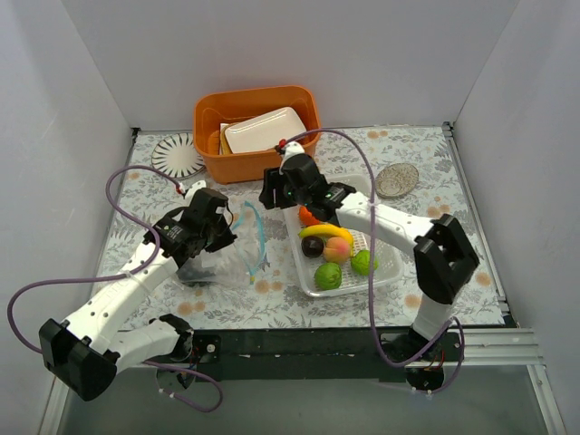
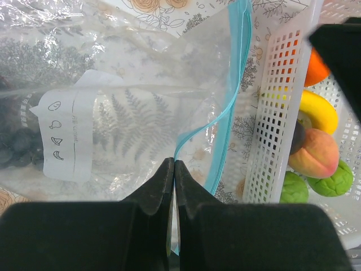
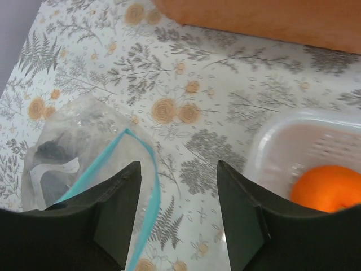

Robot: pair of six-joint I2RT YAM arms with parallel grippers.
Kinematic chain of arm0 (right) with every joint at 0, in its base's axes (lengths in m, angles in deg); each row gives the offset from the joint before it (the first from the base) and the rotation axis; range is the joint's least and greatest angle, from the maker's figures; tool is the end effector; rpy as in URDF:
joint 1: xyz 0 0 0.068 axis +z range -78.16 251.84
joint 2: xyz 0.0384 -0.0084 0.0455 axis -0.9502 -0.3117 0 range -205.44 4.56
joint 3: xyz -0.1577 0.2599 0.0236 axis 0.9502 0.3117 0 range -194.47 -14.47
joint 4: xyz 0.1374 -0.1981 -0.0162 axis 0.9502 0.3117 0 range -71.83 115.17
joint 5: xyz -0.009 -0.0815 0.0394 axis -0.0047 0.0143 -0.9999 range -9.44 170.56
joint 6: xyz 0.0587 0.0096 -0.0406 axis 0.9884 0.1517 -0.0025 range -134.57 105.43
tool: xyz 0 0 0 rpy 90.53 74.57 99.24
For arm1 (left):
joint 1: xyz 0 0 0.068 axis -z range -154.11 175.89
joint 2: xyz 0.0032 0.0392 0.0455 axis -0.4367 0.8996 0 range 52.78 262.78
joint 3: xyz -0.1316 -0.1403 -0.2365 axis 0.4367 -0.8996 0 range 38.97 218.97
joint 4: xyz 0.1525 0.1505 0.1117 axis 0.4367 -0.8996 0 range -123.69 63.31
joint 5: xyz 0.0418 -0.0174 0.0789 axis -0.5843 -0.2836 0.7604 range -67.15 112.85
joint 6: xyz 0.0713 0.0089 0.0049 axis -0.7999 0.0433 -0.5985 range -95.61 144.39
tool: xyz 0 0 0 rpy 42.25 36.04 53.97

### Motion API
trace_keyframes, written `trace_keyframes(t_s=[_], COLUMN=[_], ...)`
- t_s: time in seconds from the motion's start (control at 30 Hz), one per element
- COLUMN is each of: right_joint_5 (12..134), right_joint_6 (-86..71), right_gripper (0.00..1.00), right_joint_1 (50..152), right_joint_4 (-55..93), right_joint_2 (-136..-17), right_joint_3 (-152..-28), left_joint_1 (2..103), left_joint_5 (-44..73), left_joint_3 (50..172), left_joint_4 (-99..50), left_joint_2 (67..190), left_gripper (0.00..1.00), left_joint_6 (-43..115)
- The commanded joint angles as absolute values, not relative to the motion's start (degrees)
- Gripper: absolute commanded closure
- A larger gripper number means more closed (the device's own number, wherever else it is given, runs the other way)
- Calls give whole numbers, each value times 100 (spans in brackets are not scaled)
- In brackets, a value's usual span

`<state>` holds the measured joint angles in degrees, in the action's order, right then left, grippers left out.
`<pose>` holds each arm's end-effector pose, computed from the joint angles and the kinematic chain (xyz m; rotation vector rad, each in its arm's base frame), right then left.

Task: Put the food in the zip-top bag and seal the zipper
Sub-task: Adjust the zipper food storage bag at the center of the board, then pick up the fake fruit from the bin.

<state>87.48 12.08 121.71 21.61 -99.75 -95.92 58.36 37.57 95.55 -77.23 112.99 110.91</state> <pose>0.2906 0.3334 0.3108 -0.3455 2.0738 0.7086 0.1572 -0.0820 0.3103 -1.2567 2.2286 -0.5443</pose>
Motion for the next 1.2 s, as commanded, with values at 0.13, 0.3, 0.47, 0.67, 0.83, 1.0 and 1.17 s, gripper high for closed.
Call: trace_keyframes(t_s=[0.13, 0.3, 0.47, 0.67, 0.83, 1.0, 1.17], right_joint_5=[9058, 8655, 7820, 8433, 8303, 8215, 8206], right_joint_6=[1030, 767, 590, 353, 362, 860, 1819], right_gripper=[36, 36, 35, 34, 34, 33, 33], right_joint_1=[11403, 10859, 10436, 10357, 9988, 9689, 9522], right_joint_4=[2633, 3442, 3864, 4260, 4006, 3681, 3250], right_joint_2=[-8079, -7998, -8376, -8386, -8280, -8464, -8631], right_joint_3=[-8287, -8022, -7977, -7758, -7494, -7705, -7845], left_joint_1=[5824, 5824, 5824, 5824, 5824, 5824, 5824], left_joint_5=[3831, 3761, 3639, 3577, 3542, 3550, 3533], left_joint_3=[9680, 9803, 9838, 9821, 9777, 9759, 9742], left_joint_4=[-7582, -7556, -7407, -7397, -7371, -7362, -7354], left_joint_2=[11316, 11334, 11220, 11158, 11123, 11132, 11141], left_gripper=[100, 100, 100, 100, 100, 100, 100], left_joint_6=[10921, 10886, 10912, 10938, 10956, 10965, 10982])
